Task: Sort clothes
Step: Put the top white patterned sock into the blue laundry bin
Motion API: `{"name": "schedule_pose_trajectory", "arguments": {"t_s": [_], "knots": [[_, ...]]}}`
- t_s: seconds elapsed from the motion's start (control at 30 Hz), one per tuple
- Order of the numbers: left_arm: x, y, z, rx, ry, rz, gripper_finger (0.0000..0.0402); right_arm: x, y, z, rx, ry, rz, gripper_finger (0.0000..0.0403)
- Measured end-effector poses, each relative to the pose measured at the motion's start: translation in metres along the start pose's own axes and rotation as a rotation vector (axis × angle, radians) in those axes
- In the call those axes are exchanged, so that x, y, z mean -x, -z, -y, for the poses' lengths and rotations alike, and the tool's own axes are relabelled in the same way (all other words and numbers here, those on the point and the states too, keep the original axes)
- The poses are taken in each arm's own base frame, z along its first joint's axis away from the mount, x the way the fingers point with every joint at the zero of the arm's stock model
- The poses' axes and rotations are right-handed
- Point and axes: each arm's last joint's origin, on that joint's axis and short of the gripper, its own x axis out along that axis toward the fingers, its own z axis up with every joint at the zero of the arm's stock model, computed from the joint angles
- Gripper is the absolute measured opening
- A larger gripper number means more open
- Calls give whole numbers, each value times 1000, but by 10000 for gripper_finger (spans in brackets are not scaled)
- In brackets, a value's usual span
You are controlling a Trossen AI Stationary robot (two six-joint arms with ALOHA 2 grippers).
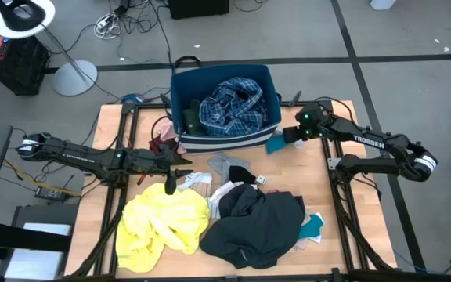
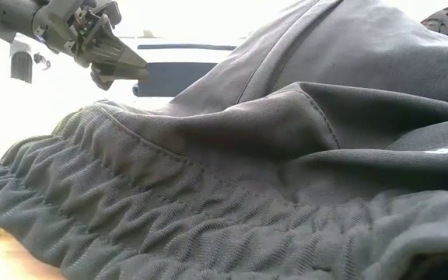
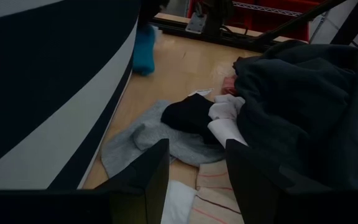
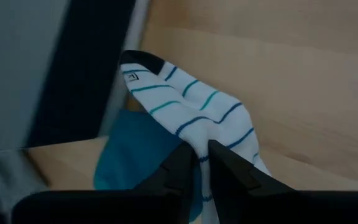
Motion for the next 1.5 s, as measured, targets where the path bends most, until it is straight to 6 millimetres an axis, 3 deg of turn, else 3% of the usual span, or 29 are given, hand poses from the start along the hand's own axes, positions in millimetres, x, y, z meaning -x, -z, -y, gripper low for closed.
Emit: {"name": "schedule_pose_trajectory", "arguments": {"t_s": [0.13, 0.3, 0.63, 1.13, 1.5], "knots": [[0, 0, 0, 0, 0, 0, 163, 0, 4, 3, 52, 40, -40, 37], [0, 0, 0, 0, 0, 0, 163, 0, 2, 0, 102, -33, -40, 43], [0, 0, 0, 0, 0, 0, 163, 0, 1, -1, 101, -44, -26, 74], [0, 0, 0, 0, 0, 0, 163, 0, 4, -5, 122, -54, -37, 79], [0, 0, 0, 1, 1, 3, 163, 1, 14, -21, 356, -39, -17, 79]]}}
